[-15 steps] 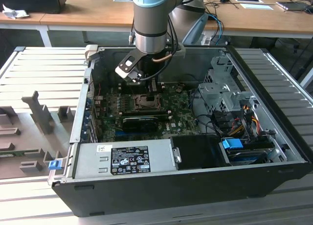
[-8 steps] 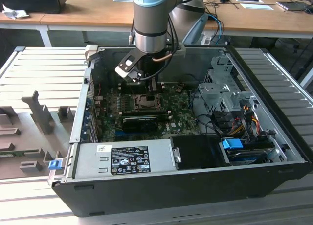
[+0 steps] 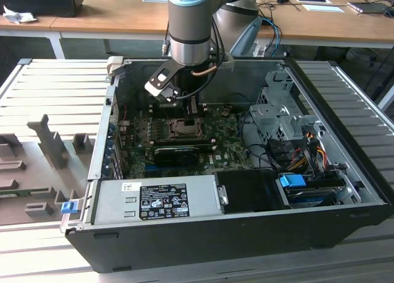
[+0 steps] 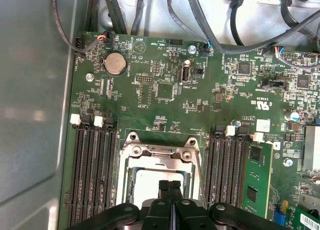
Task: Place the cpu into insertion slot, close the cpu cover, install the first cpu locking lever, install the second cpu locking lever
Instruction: 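Install the first cpu locking lever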
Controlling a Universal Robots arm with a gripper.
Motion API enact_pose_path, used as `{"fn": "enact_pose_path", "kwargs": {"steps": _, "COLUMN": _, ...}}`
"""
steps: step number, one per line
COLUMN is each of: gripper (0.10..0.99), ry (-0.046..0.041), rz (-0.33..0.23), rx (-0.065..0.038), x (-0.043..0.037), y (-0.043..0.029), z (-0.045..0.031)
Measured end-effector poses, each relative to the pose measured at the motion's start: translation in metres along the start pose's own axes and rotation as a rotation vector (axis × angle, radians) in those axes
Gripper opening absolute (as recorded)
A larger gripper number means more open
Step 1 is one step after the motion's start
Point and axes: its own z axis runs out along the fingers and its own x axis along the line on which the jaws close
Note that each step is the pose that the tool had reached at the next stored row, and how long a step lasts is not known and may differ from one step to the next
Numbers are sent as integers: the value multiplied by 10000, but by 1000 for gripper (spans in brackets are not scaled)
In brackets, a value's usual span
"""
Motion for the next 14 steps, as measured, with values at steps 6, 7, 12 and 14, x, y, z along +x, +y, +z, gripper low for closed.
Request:
{"fn": "enact_pose_path", "kwargs": {"steps": 6, "gripper": 106, "ry": -3, "rz": 10, "rx": 1, "x": 0, "y": 2, "z": -39}}
{"fn": "enact_pose_path", "kwargs": {"steps": 7, "gripper": 106, "ry": -3, "rz": 13, "rx": 1, "x": 0, "y": 2, "z": -43}}
{"fn": "enact_pose_path", "kwargs": {"steps": 12, "gripper": 106, "ry": -3, "rz": 25, "rx": 0, "x": -1, "y": 3, "z": -83}}
{"fn": "enact_pose_path", "kwargs": {"steps": 14, "gripper": 106, "ry": -7, "rz": 30, "rx": 2, "x": -1, "y": 5, "z": -119}}
